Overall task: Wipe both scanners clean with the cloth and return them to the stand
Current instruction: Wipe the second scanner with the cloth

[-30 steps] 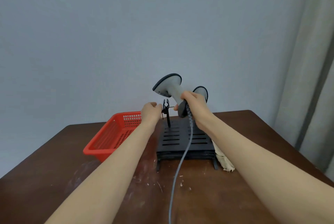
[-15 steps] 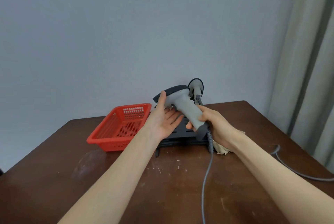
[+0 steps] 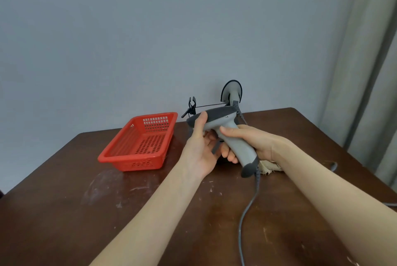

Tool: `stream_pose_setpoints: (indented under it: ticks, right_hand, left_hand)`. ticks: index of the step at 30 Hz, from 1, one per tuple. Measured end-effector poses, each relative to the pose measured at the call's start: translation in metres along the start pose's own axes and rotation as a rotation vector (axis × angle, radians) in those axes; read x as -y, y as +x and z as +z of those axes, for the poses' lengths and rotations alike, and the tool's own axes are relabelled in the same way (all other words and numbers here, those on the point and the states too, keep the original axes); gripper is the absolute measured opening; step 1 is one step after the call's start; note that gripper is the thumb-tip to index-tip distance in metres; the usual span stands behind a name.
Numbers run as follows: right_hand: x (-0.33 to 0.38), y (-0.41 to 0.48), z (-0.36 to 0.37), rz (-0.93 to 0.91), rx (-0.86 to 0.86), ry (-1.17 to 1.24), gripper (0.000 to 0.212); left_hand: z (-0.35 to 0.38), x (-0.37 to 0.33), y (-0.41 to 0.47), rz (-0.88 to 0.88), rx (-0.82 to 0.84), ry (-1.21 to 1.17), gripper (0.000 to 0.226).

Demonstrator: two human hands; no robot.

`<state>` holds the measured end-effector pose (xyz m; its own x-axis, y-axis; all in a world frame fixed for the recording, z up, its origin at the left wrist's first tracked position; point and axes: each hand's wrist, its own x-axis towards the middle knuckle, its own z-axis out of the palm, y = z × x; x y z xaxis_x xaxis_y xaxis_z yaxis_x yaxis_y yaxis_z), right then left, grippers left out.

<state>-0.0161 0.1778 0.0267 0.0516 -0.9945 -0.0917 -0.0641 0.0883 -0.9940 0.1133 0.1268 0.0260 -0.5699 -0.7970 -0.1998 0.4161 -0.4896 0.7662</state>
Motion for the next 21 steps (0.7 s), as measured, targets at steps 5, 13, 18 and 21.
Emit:
stream_pose_setpoints:
  ticks: [5, 13, 18, 21]
  right_hand:
    - [-0.006, 0.005, 0.000, 0.024, 0.062, 0.096, 0.046]
    - [-0.013, -0.003, -0.015, 0.025, 0.096, 0.138, 0.033]
    - [-0.018, -0.002, -0.018, 0.022, 0.058, 0.129, 0.034]
    - [-0.021, 0.000, -0.018, 0.035, 0.039, 0.129, 0.031]
  left_hand:
    - [-0.019, 0.003, -0.003, -0.007, 0.000, 0.091, 0.051]
    - [-0.069, -0.021, -0.014, 0.291, -0.295, 0.159, 0.054]
    - [-0.092, -0.034, -0.023, 0.369, -0.347, 0.229, 0.046]
    - [-0.100, -0.038, -0.025, 0.376, -0.356, 0.263, 0.045]
